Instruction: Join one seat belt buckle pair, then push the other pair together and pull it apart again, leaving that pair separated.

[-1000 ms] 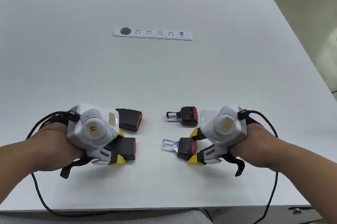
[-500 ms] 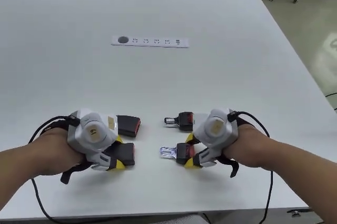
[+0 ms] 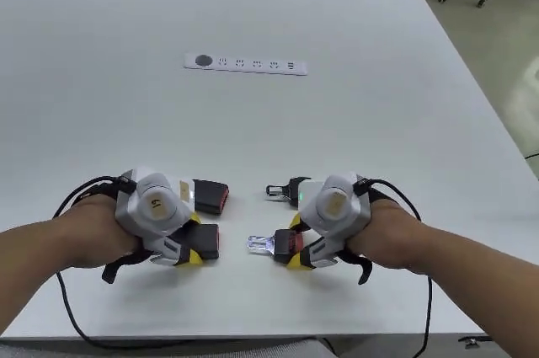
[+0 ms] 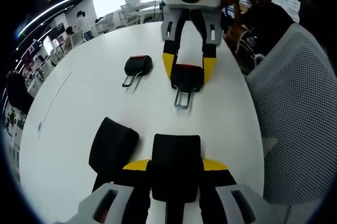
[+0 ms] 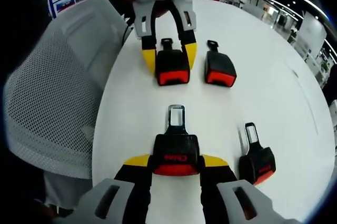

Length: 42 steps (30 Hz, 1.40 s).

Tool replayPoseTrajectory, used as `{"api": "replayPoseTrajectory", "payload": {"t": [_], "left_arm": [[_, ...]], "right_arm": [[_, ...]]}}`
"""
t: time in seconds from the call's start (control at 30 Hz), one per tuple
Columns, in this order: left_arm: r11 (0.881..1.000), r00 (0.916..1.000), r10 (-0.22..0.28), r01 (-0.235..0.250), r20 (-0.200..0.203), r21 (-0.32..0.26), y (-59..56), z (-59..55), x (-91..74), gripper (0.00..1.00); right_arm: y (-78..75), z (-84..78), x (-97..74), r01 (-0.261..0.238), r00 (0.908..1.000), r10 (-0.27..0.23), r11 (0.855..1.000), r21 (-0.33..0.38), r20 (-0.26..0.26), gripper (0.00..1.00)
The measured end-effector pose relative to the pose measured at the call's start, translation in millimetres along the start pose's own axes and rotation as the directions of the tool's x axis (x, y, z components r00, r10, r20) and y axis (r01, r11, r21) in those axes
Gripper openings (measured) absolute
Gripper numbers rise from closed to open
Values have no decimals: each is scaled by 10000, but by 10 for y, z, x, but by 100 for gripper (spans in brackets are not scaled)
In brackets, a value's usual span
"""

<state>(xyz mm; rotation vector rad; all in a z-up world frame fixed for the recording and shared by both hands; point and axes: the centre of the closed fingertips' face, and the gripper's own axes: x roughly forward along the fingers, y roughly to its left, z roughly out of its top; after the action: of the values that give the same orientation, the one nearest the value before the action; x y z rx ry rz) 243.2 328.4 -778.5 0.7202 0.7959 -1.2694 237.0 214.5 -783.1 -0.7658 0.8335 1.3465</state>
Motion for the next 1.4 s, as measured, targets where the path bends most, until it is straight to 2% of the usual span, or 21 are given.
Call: {"api": "replayPoseTrajectory", "payload": {"t": [0.17, 0.33, 0.5, 0.57, 0.7, 0.77, 0.93, 0.97, 1.07, 1.27, 1.4], "left_arm": [[10000, 10000, -48, 48, -23, 15, -1, -4, 5, 36], [9999, 10000, -65, 65, 16, 127, -11, 6, 8, 36], [9998, 9998, -142, 144, -109, 170, -9, 7, 15, 36], [9997, 9998, -162, 164, -132, 155, -9, 9, 15, 36], [9996, 9997, -207, 210, -118, 209, -12, 13, 12, 36], [9994, 9997, -218, 221, -128, 267, -16, 21, 10, 36], [9986, 9995, -276, 283, -168, 444, -38, 53, 0, 36], [9987, 9994, -294, 301, -162, 420, -39, 53, -4, 36], [9989, 9993, -355, 358, -87, 317, -33, 47, -2, 36], [9987, 9989, -456, 458, -114, 233, -39, 51, 2, 36], [9983, 9987, -504, 500, 123, 315, -35, 44, 2, 35]], "right_arm": [[46, 193, 120, -19, 9997, 21, 10000, -75, 235, 32], [54, 318, 182, 4, 9994, -1, 9999, -101, 338, 32], [43, 339, 173, 138, 9994, -135, 9998, -107, 317, 32], [29, 328, 178, 198, 9992, -183, 9990, -405, 362, 32], [39, 331, 169, 136, 9991, -125, 9996, -263, 408, 32], [33, 366, 175, 133, 9983, -120, 9996, -239, 574, 32], [43, 464, 252, 36, 9985, -5, 9984, -563, 546, 32], [32, 445, 250, -14, 9989, 43, 9981, -622, 462, 32], [17, 448, 245, -182, 9978, 207, 9991, -385, 630, 32], [4, 470, 261, -200, 9981, 227, 9987, -461, 580, 31], [-13, 505, 283, -232, 9985, 255, 9986, -467, 488, 31]]}}
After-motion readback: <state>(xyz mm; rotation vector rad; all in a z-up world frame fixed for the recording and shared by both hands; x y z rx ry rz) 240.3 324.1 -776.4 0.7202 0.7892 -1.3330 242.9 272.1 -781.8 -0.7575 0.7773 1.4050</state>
